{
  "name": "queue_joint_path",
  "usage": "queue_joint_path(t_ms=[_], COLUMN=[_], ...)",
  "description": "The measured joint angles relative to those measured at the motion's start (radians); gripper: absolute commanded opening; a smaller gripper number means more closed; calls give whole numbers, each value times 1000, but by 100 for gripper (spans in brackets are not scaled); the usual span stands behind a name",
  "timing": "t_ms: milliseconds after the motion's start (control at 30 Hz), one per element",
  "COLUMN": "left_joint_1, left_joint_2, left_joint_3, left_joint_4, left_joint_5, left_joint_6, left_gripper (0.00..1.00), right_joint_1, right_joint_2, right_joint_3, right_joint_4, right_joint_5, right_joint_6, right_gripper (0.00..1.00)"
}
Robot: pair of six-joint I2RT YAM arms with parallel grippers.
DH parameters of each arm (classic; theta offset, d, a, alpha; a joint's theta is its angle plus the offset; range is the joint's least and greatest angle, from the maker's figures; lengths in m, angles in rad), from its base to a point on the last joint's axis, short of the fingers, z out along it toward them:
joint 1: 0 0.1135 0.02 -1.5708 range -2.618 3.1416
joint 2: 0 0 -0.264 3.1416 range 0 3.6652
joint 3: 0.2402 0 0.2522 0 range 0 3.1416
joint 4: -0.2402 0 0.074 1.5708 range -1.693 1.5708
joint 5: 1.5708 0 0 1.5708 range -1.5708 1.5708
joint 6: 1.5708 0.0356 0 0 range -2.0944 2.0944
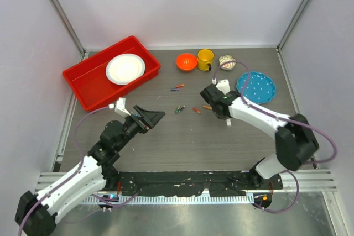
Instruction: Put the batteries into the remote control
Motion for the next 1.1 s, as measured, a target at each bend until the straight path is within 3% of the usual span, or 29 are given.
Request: queue_joint_path(t_ms=[133, 300, 467, 800, 967, 1100], left_joint_1=[0, 0, 0, 0, 0, 0], left_joint_2=[-180, -325, -359, -303, -233, -175], left_joint_3=[-2, -20, -22, -22, -2, 62], left_joint_4=[-252, -418, -520, -573, -599, -666], left_joint_5=[-115, -193, -216, -220, -225, -258], left_joint_6=[40, 65, 81, 85, 95, 102], left_gripper=[89, 90, 91, 94, 100, 100], right_joint_1=[-8, -10, -10, -5, -2, -1], right_joint_2=[190, 325, 372, 369, 276, 39], right_joint_3=[0, 32, 73, 62, 47, -8], right_joint_4=[-26, -41, -55, -1, 7, 75], right_joint_5=[132, 153, 141, 26, -21, -52], right_joint_6=[4, -3, -37, -42, -19, 10], right_gripper=[1, 1, 23, 60, 63, 63])
